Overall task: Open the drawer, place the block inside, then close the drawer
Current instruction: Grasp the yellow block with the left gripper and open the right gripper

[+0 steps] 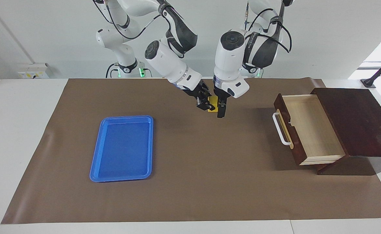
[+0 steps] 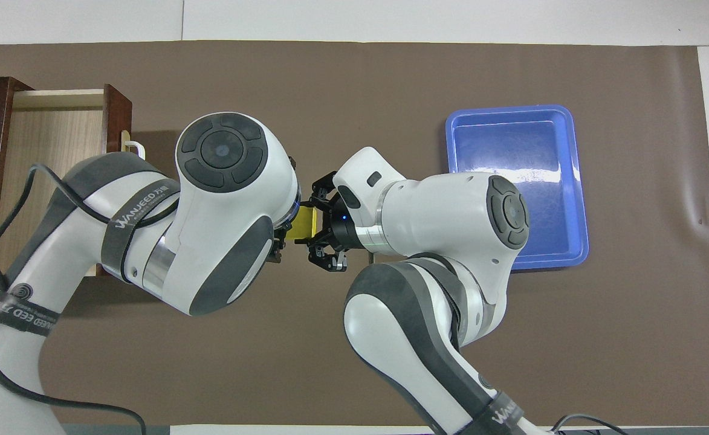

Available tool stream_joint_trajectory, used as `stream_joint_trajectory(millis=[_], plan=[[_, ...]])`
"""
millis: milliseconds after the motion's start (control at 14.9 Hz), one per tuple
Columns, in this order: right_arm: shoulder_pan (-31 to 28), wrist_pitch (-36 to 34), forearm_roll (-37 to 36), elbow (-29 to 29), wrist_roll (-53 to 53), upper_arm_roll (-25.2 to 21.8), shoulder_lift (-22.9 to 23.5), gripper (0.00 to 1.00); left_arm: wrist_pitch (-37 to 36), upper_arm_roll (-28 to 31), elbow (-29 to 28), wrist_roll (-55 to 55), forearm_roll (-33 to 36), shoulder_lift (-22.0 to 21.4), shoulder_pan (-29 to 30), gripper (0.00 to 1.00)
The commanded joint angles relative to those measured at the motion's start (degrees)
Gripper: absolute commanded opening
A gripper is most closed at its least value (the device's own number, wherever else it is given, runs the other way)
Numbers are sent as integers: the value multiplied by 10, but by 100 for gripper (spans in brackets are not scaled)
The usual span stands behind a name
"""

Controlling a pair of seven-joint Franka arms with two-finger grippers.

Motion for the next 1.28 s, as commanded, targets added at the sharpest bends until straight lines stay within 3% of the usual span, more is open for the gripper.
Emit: stream_joint_trajectory(millis=[0,202,336,538,740,807,1009,1076,1211], plan=[[-1,14,-2,12,16,3,8,0,-5,7,-38,-15,-2,-36,-15,100],[-1,16,0,12,19,3,11,0,-4,7,-41,-14,-2,-42,-12,100],[-1,16,2,13,20,3,11,0,-3,7,-44,-14,-3,-42,-12,85],[-2,15,2,14,19,3,11,0,4,7,-45,-23,-3,-42,-14,37],[-3,14,2,14,19,3,11,0,18,7,-46,-40,-4,-42,-14,5],[-3,15,1,14,19,3,11,0,24,7,-47,-53,-4,-42,-11,0],[-1,17,2,17,21,3,12,1,24,7,-47,-55,-10,-42,-8,0],[0,17,2,18,33,3,12,99,24,7,-47,-55,-11,-42,-8,0],[0,15,1,18,44,3,12,100,23,7,-46,-54,-11,-42,-6,0]])
